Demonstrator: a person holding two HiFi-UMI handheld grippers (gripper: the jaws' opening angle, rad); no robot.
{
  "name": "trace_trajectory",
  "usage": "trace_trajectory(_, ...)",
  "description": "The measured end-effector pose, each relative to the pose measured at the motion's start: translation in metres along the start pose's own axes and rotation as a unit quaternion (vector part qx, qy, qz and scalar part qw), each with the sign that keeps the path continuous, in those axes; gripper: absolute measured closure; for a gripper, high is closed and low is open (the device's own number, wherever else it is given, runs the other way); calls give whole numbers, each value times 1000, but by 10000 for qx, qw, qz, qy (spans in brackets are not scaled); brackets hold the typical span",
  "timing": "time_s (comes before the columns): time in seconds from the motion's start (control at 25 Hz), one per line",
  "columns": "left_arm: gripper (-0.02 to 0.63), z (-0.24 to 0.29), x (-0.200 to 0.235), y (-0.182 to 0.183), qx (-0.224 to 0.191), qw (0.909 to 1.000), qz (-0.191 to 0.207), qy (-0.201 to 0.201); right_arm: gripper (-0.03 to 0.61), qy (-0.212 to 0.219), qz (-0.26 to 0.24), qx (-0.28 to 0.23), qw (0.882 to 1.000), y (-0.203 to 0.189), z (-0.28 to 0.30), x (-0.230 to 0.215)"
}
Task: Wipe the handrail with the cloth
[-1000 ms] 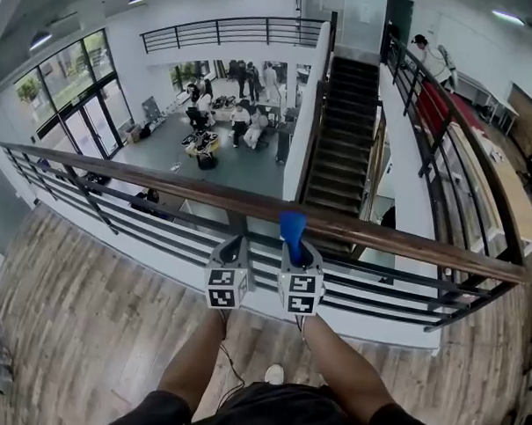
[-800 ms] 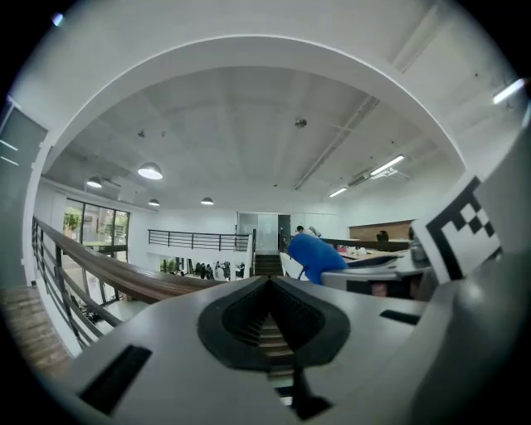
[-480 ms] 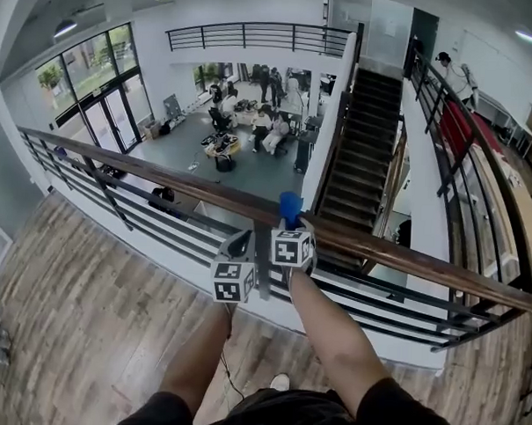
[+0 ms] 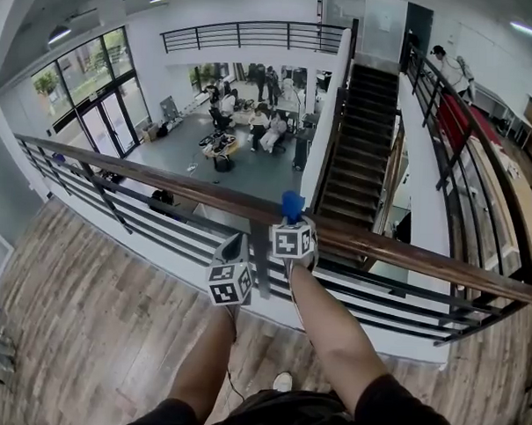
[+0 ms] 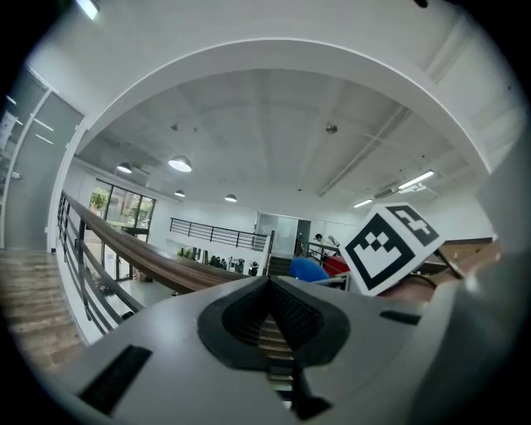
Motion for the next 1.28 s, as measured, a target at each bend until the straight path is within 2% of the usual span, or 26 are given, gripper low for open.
trace_trajectory(0.28,610,3,-39,-2,-77,9990,342,-280,480,-29,-163,-20,9999,-19,-29,-35)
trace_trajectory(0.52,611,12,-97,-10,0,9972,483,-571,480,-154,-81,-26,9998,-42,-70,-97)
trace_trajectory(0.84,610,19,-205,-34,173,9892,689,-1278,480,-494,100,-99,9987,-72,-121,-193)
trace_trajectory(1.28,610,23,-331,-54,250,9784,813,-1885,479,-704,165,-234,9971,-101,-177,-291)
Point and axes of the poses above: the fingertips, and each gripper's own axes: z forward along the fingers, x to its left, y out of its top, the point moved 1 cm from there along -z, backward along the fingers, and after that the axes turned 7 degrees about y, right-handed, at the moved point
